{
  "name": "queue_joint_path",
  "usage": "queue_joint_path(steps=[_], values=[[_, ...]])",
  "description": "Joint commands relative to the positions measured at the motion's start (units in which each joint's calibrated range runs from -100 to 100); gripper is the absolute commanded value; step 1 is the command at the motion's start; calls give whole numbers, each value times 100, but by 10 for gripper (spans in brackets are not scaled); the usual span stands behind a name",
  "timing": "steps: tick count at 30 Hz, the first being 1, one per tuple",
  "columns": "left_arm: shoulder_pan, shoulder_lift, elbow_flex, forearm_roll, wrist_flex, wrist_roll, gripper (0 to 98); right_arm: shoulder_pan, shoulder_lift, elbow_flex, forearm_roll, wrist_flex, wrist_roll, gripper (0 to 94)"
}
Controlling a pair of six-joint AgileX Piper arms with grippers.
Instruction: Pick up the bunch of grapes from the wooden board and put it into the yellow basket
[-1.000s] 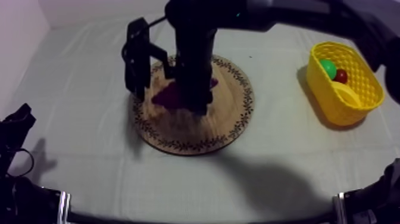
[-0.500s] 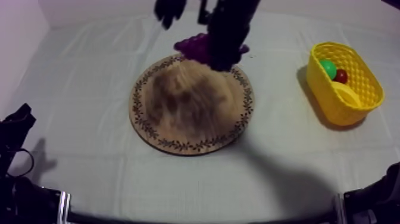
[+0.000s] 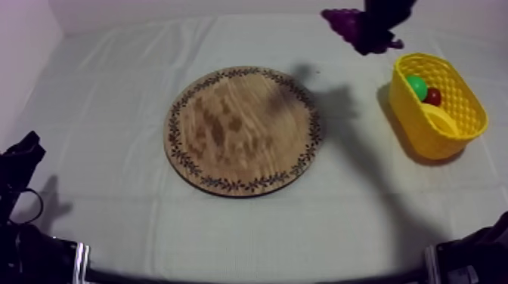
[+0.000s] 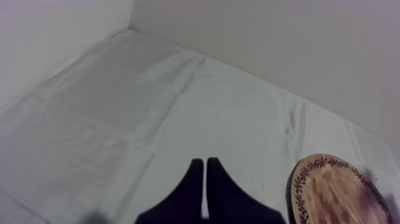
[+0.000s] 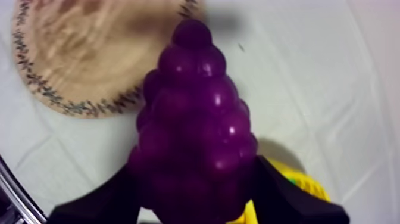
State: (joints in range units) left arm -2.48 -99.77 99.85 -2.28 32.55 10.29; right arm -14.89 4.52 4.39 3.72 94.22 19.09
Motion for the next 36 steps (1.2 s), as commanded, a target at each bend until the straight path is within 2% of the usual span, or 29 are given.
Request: queue_joint_path(steps=[1,13,29,32,36], values=[[-1,3,4,1,3,-1,0,359,-107,146,0,-14,25,260],[-1,3,4,1,3,-1,0,1336,-624,811,72,-54,177,256],[-1,3,4,1,3,-1,0,2078,-915,2261,307,-505,163,249],[-1,3,4,1,3,-1,0,2139,-887,2403,326,-571,159,270],[-1,3,4,1,3,-1,0,2148,-818,2468,326,-608,131,363]])
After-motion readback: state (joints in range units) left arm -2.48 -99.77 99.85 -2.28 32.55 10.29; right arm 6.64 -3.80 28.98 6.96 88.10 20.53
